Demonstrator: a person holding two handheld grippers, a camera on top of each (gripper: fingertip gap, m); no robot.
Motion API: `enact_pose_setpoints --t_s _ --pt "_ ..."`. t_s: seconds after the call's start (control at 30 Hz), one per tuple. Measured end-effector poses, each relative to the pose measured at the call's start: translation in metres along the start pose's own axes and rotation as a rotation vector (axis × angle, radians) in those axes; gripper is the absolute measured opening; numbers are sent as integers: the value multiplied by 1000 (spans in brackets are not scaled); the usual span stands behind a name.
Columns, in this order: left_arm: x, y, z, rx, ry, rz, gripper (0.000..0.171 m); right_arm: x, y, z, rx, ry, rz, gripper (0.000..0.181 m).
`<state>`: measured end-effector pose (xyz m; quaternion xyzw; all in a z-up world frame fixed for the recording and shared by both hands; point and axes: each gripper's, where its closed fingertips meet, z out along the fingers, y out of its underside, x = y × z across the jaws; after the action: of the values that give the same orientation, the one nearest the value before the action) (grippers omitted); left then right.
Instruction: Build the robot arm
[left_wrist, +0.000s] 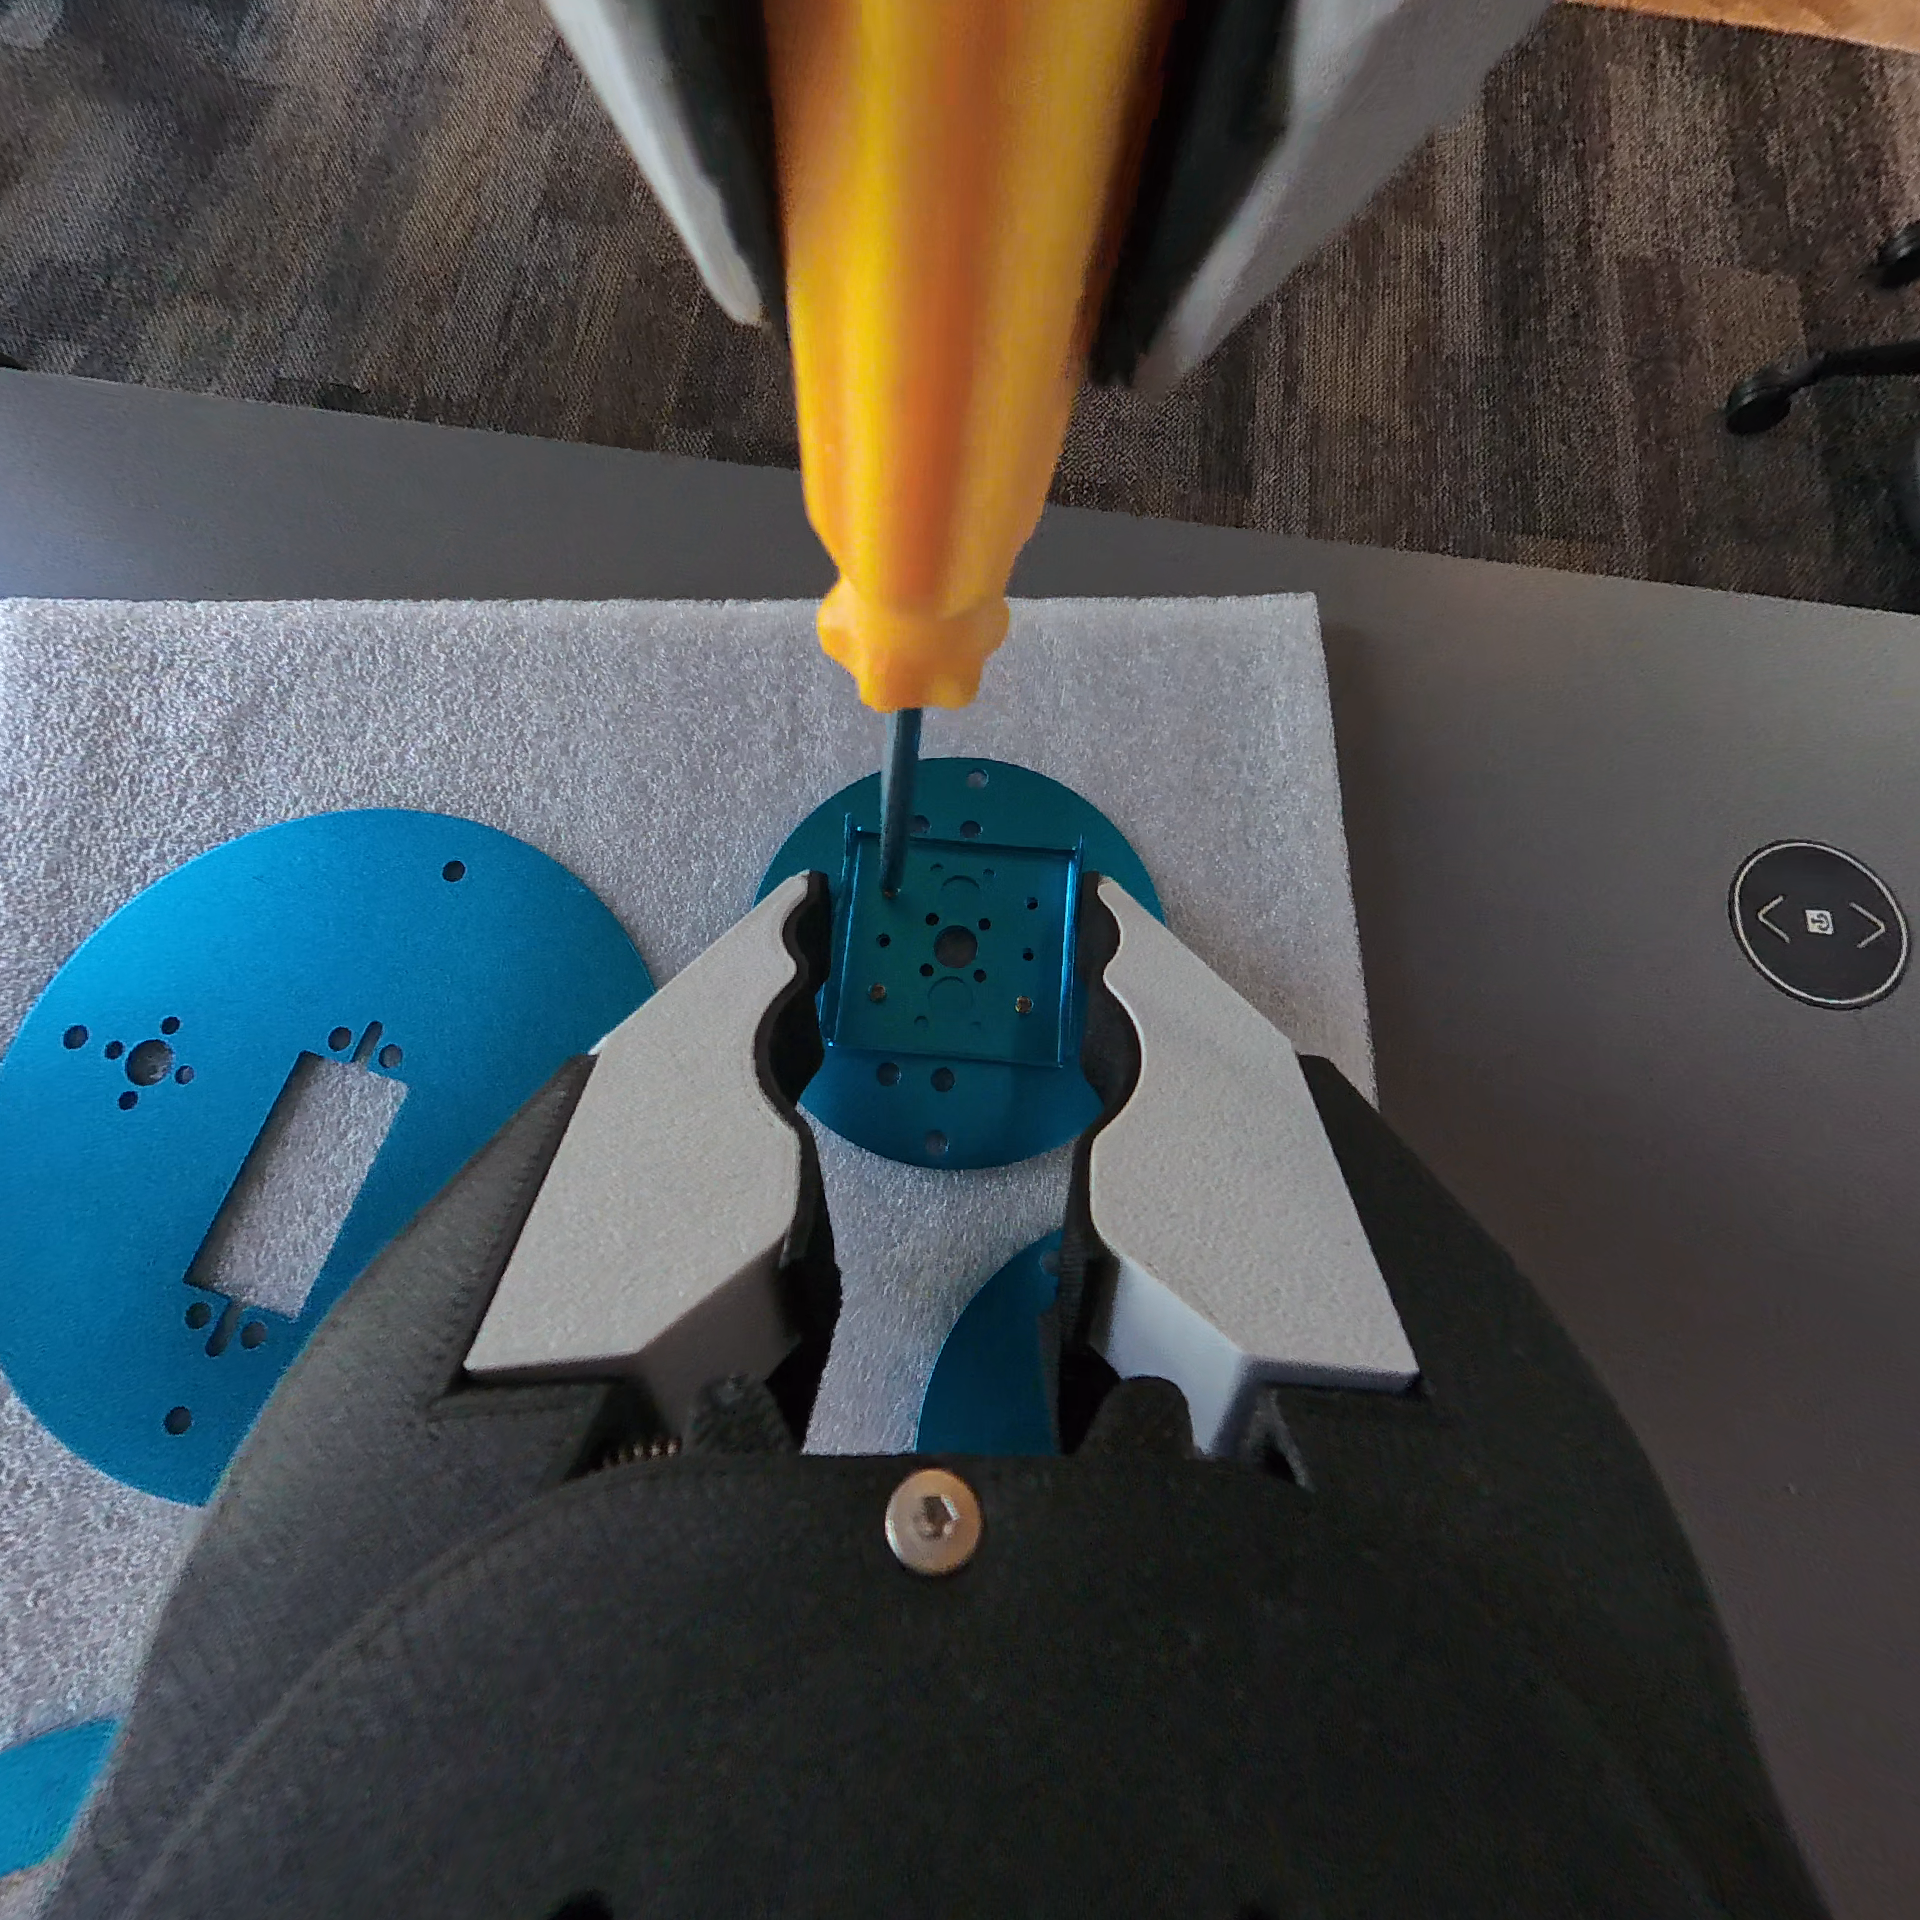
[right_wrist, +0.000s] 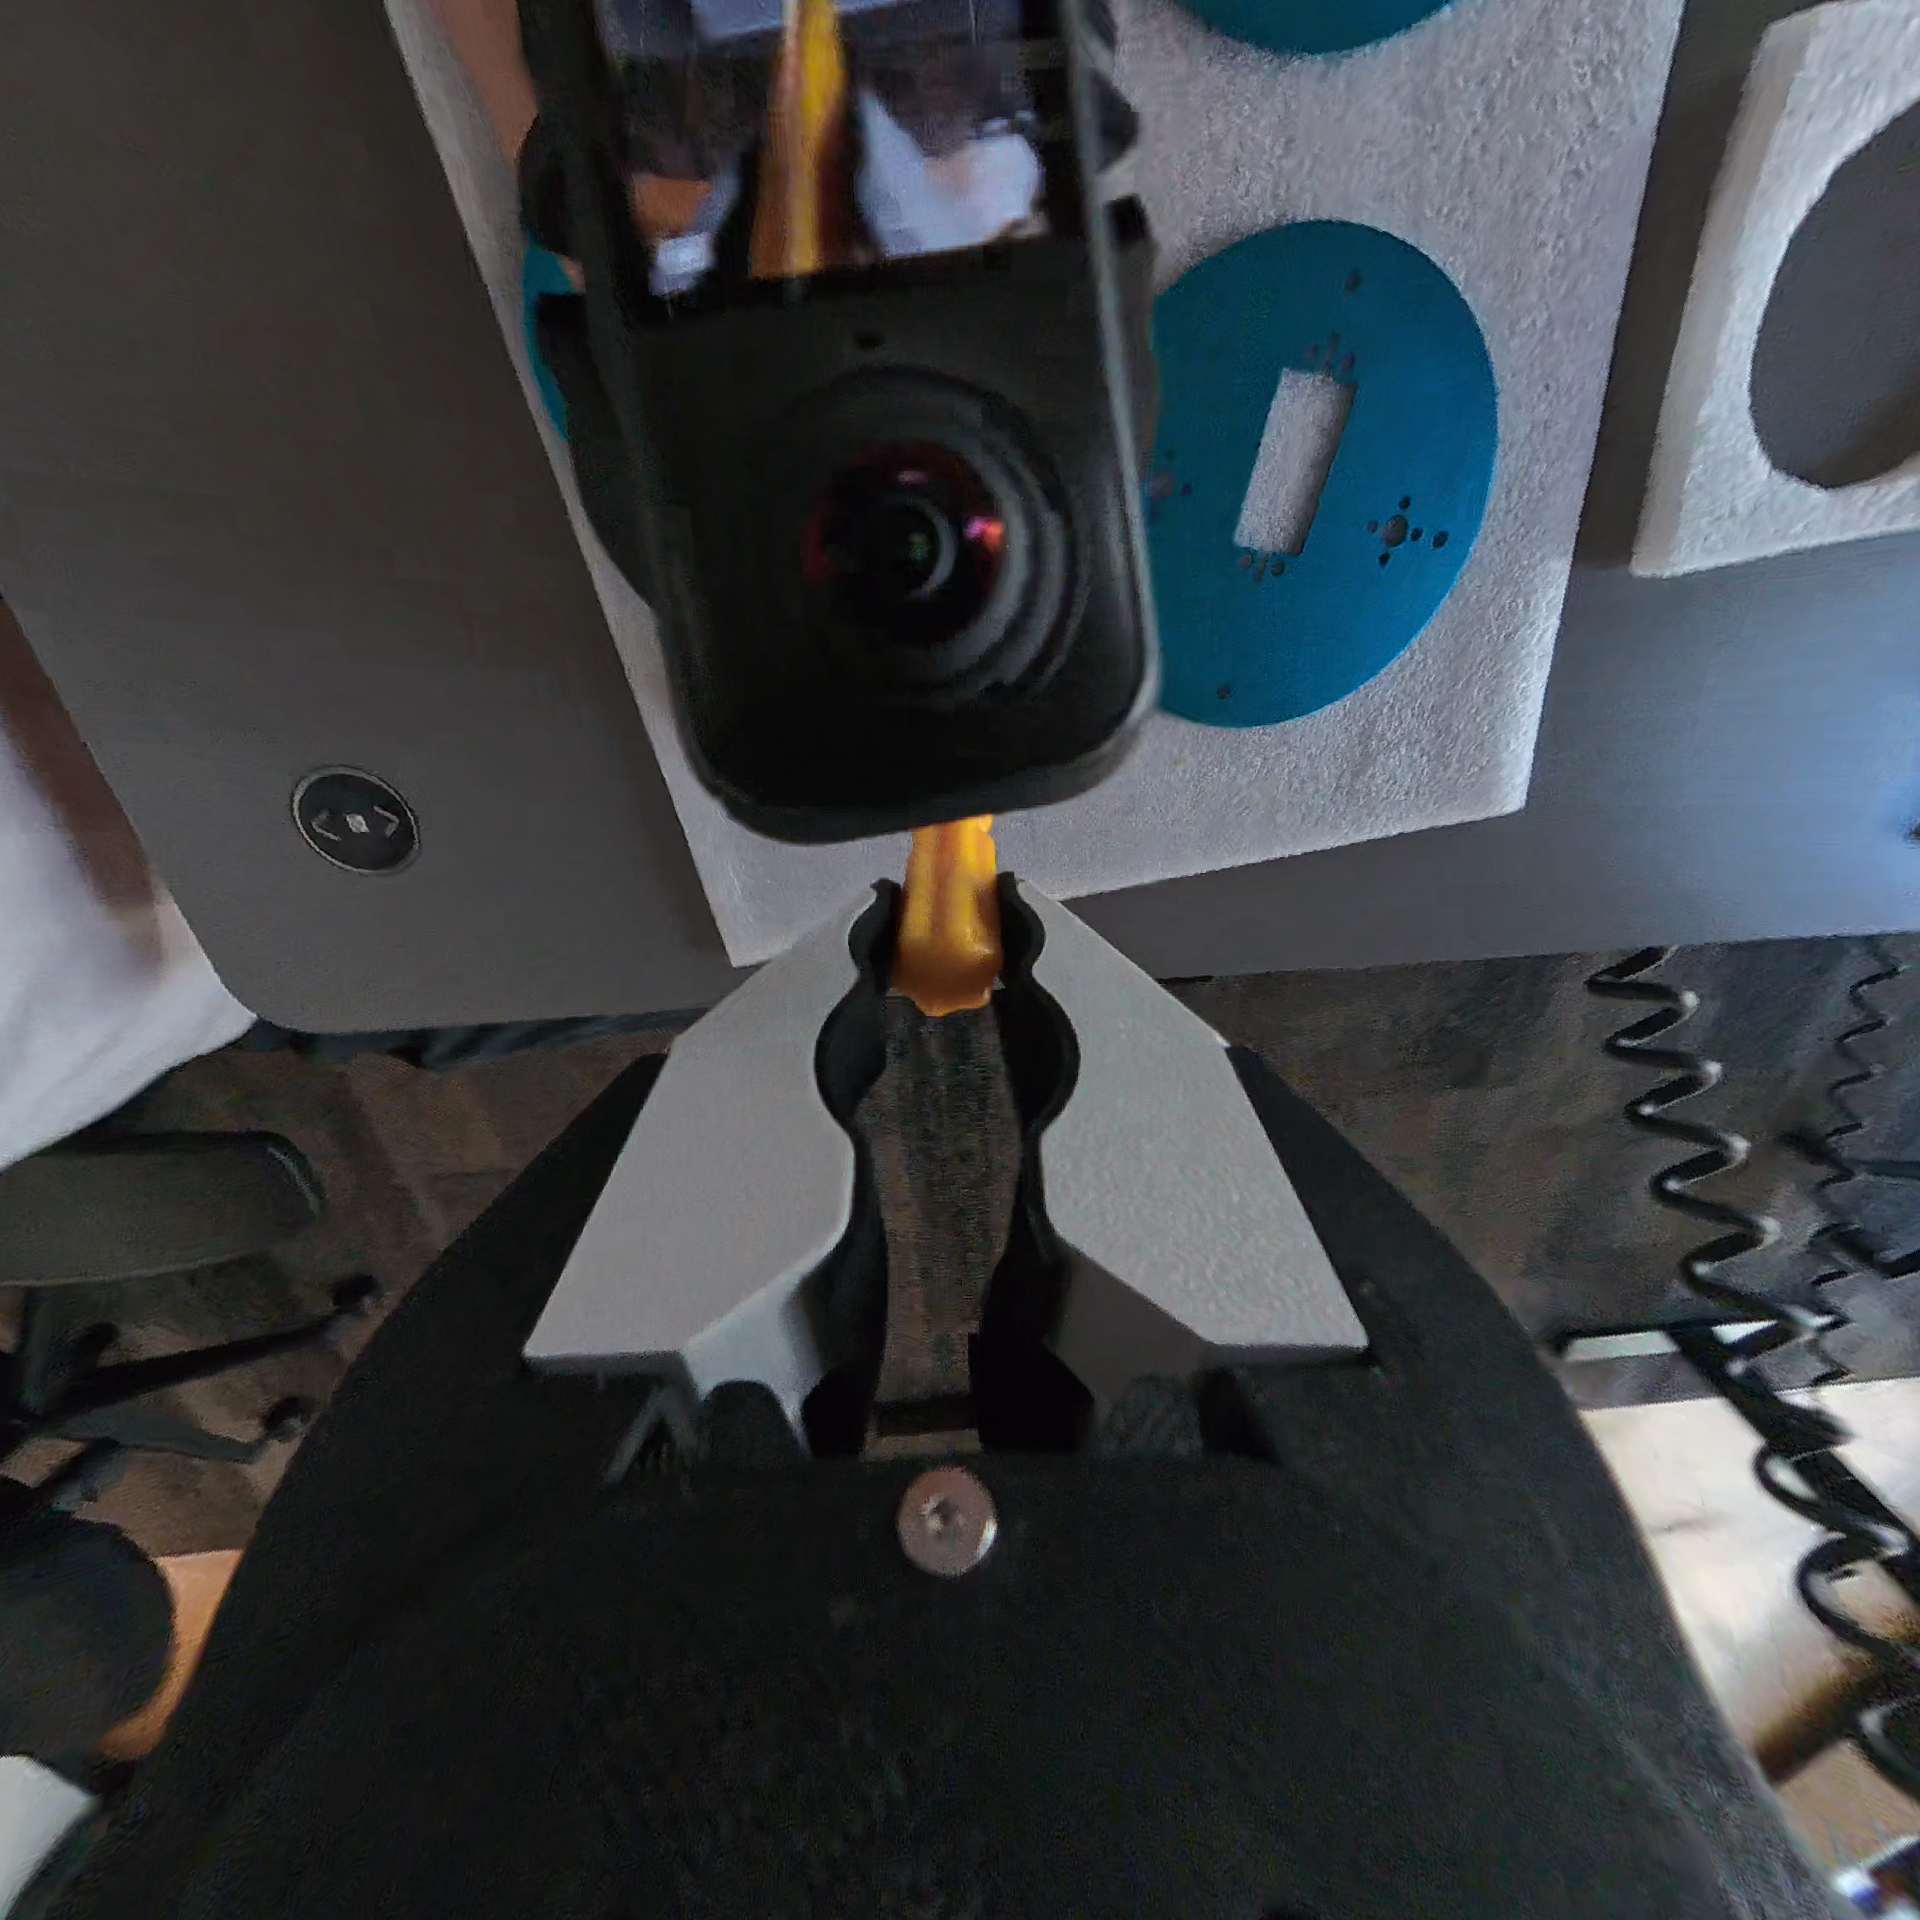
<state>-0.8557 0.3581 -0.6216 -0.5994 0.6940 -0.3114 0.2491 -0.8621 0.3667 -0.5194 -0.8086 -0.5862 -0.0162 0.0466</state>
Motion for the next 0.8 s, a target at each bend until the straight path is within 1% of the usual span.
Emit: enact_pose_setpoints --t_s 0.07,0.27,0.37,0.5,0.57,0.6,0.67,0.73,0.8 --pt "0 0 0 -1 -1 -2 47 3 -1 0 13 -15 120 18" --pt "0 0 0 -12 -11 -3 47 3 5 0 20 -2 384 19" --pt "0 -1 0 -7 -16 -2 47 2 6 0 28 2 468 19" --pt "1 -2 0 13 -13 -16 47 0 7 0 -5 7 484 19" --pt "4 -4 -2 18 51 -72 54 0 7 0 -11 14 479 19" --pt "5 -8 -6 26 85 -110 53 0 7 0 -13 14 480 19" --pt "5 -21 -19 96 127 -160 53 1 5 0 -8 13 488 19" --pt "1 -36 -30 169 101 -124 49 1 5 0 -3 13 491 19" --pt "-4 -50 -36 225 22 -40 49 2 3 0 5 13 496 19"
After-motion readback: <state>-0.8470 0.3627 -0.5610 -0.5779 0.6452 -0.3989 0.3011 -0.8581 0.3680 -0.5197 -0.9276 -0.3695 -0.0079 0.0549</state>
